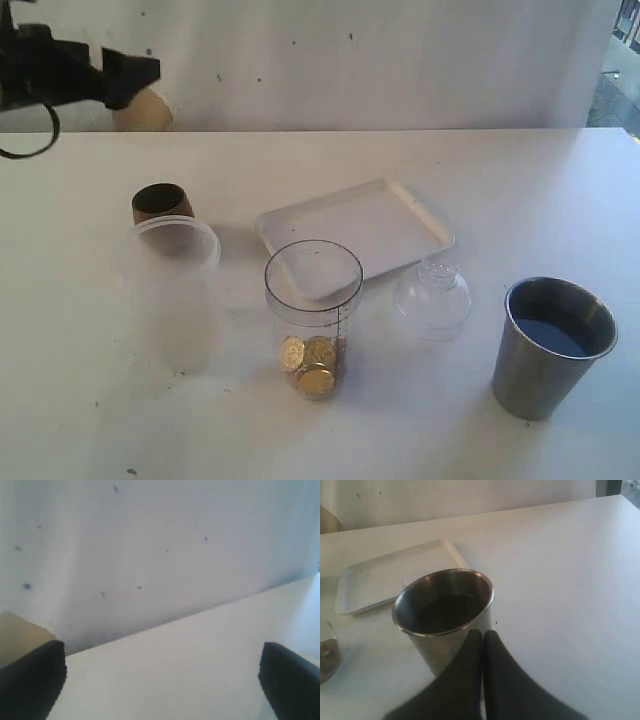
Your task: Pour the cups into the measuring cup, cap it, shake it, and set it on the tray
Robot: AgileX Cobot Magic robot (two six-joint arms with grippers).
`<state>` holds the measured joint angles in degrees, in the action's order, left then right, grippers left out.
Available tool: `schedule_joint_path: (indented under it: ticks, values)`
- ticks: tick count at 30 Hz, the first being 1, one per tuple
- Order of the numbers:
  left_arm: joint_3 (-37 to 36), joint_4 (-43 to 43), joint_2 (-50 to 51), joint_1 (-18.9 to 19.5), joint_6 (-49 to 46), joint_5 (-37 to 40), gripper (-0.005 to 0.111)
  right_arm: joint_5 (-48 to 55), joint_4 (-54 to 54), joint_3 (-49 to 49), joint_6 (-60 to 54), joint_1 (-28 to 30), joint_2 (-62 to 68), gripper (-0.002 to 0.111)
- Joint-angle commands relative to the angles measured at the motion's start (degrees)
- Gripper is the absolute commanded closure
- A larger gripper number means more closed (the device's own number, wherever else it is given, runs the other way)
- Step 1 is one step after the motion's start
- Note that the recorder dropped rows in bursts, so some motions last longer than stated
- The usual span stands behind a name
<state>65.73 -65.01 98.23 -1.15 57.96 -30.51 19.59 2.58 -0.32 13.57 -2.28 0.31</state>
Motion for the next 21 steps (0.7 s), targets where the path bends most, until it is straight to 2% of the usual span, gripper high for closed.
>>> schedule_joint_path:
  ticks: [1, 3, 5, 10, 11, 12, 21]
  values:
    - [0.0, -4.9, -8.6, -0.2, 10.2, 10.7, 0.005, 0.0, 0.2, 0.3, 0.1, 0.0, -0.3, 0.108]
    - [-0.1, -9.2, -12.6, -0.2, 14.3, 13.6, 0.014, 0.0, 0.2, 0.3, 0.1, 0.0, -0.3, 0.108]
    - [-0.5, -13.2, -16.8, -0.2, 19.3, 15.8, 0.031, 0.0, 0.2, 0.3, 0.1, 0.0, -0.3, 0.108]
    - [-4.2, -14.8, -26.6, -0.2, 20.6, 16.0, 0.088, 0.0, 0.2, 0.3, 0.1, 0.0, -0.3, 0.108]
    - [-5.6, -15.2, -29.1, -0.2, 20.6, 16.0, 0.103, 0.0, 0.2, 0.3, 0.1, 0.0, -0.3, 0.108]
    - [-6.6, -15.2, -30.8, -0.2, 20.6, 16.0, 0.106, 0.0, 0.2, 0.3, 0.1, 0.0, -0.3, 0.108]
    - [-18.5, -14.9, -49.8, -0.2, 25.5, 16.2, 0.106, 0.0, 0.2, 0.3, 0.1, 0.0, -0.3, 0.108]
